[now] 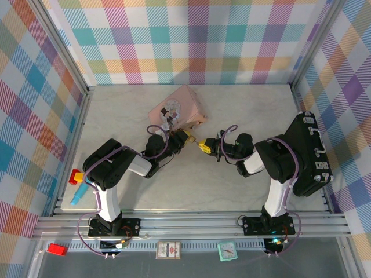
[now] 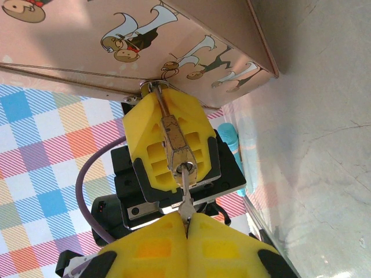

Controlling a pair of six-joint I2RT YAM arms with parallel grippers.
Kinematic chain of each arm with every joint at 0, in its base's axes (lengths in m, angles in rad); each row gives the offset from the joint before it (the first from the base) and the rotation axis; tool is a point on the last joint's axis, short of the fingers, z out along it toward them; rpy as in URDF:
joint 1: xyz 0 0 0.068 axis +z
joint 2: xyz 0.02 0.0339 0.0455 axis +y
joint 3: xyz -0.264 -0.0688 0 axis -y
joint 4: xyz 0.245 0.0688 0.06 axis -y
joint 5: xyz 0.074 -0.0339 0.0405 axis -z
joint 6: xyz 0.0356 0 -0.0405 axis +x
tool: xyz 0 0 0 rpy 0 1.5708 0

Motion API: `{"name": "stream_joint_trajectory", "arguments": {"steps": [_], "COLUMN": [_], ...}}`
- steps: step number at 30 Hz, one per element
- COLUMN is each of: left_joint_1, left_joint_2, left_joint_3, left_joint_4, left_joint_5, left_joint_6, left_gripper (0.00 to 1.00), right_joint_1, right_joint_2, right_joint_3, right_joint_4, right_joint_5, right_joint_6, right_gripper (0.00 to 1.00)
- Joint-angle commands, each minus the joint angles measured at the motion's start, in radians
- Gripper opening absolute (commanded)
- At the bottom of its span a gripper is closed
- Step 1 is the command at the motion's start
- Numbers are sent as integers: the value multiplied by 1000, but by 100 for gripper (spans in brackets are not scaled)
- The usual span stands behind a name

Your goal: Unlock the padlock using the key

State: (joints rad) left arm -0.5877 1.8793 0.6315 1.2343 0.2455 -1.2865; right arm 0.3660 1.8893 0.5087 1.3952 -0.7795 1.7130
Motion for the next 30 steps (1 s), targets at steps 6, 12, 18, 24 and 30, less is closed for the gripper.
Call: {"name": "stream_joint_trajectory", "arguments": {"steps": [6,12,18,24,30], "left_joint_1": [-49,-54,-57,-57,-57], "left_joint_2": [-27,-26,-25,-29,-26], "left_joint_3": [23,30,29,28,28], "left_joint_4": [103,100,101,100,101], "left_joint_5": [104,104,101,101,100], "left_joint_6": [-34,-36,-37,-37,-37], "left_gripper": [0,0,0,0,0], "right_joint_1": [5,9,14,17,21], "right_joint_2": [4,4,11,16,25], "right_joint_3": [23,36,45,50,51], "right_joint_4": [11,11,11,11,11], "right_joint_5": [88,86,86,85,82], "right_joint_6": [-48,-60,-61,-61,-61], "right_gripper": [6,8,11,12,14]}}
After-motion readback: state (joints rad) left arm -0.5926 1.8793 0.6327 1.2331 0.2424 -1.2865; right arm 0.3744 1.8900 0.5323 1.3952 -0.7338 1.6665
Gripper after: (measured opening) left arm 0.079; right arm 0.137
